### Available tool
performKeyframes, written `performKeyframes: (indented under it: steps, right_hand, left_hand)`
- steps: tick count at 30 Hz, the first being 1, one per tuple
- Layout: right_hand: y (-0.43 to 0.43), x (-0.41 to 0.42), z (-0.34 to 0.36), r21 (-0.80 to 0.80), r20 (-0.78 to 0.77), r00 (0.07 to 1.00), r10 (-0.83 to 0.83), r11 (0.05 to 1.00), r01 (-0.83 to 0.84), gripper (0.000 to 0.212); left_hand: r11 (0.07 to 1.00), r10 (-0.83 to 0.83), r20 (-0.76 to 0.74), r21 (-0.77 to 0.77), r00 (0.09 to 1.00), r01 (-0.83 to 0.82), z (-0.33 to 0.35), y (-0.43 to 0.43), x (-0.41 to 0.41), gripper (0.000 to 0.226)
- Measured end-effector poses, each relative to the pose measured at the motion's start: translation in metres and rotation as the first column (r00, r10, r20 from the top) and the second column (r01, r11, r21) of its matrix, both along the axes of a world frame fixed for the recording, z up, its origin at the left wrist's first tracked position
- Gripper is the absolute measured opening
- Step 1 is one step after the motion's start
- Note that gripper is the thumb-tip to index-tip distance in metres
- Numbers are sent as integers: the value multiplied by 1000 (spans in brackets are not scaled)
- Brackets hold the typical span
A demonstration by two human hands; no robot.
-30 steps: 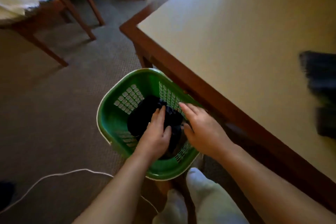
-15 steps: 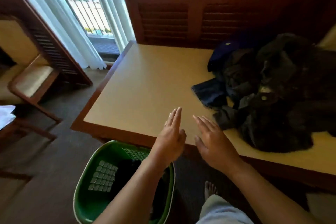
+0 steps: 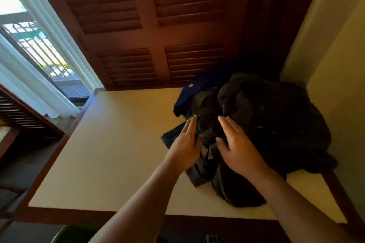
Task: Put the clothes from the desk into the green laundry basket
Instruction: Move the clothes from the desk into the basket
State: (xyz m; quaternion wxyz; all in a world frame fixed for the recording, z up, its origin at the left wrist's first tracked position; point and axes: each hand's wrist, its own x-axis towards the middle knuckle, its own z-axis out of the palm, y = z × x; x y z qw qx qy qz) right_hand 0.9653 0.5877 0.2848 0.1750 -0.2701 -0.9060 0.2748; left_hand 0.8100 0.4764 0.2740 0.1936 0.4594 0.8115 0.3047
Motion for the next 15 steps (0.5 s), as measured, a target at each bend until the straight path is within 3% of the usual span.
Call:
performKeyframes:
  steps: [11, 15]
  right_hand:
    - [135, -29, 29, 128, -31, 993, -115, 985, 118, 82]
    - [177, -50, 25, 204, 123, 983, -134, 973, 107, 97]
  left_hand:
    - [1000, -13, -64, 9, 998, 14, 15, 98, -35, 69]
    - [1000, -20, -84, -22, 996, 18, 16, 135, -60, 72]
